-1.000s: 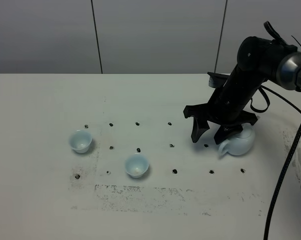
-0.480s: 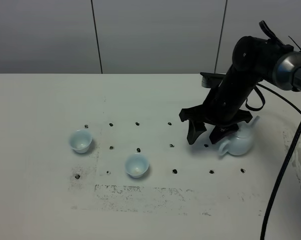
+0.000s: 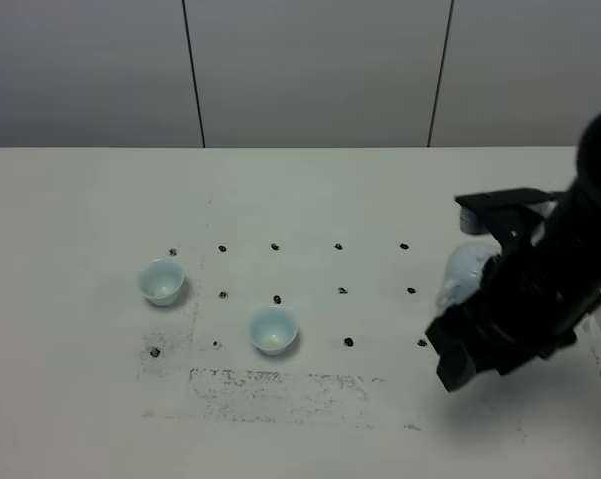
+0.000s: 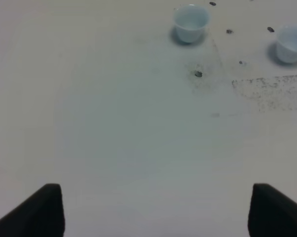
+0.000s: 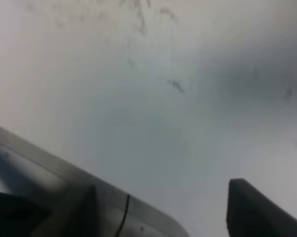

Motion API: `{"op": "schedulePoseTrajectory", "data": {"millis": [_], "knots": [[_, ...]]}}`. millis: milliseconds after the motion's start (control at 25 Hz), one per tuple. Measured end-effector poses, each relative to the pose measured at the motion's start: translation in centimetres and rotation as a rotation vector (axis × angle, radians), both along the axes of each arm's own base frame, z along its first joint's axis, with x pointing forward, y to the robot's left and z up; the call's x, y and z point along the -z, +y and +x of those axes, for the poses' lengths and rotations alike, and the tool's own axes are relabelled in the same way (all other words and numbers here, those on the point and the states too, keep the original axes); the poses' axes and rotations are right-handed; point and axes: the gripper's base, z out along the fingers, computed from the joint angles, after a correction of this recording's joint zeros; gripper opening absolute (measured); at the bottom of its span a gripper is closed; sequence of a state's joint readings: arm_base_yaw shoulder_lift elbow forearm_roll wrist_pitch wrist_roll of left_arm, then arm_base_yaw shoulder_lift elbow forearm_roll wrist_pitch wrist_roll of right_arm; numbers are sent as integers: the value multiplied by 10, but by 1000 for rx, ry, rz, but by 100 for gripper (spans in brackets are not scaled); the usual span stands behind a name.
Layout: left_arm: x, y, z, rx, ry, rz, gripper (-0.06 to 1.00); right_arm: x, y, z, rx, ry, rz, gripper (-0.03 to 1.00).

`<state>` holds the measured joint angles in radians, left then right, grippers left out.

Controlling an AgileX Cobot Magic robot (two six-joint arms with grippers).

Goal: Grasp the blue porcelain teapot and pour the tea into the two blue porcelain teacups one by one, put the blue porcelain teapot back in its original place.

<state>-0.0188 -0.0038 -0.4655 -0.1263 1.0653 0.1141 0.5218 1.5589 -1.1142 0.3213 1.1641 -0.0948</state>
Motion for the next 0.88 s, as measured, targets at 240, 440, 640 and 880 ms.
{"op": "schedulePoseTrajectory", "data": {"millis": [240, 440, 640, 880], "knots": [[0, 0, 0, 0, 0, 0, 76, 17, 17, -9, 244, -54, 244, 54], [0, 0, 0, 0, 0, 0, 76, 25, 39, 47, 543, -224, 376, 54], [0, 0, 0, 0, 0, 0, 76, 39, 57, 80, 600, -224, 392, 54], [0, 0, 0, 0, 0, 0, 76, 72, 56, 100, 644, -174, 335, 54]]}}
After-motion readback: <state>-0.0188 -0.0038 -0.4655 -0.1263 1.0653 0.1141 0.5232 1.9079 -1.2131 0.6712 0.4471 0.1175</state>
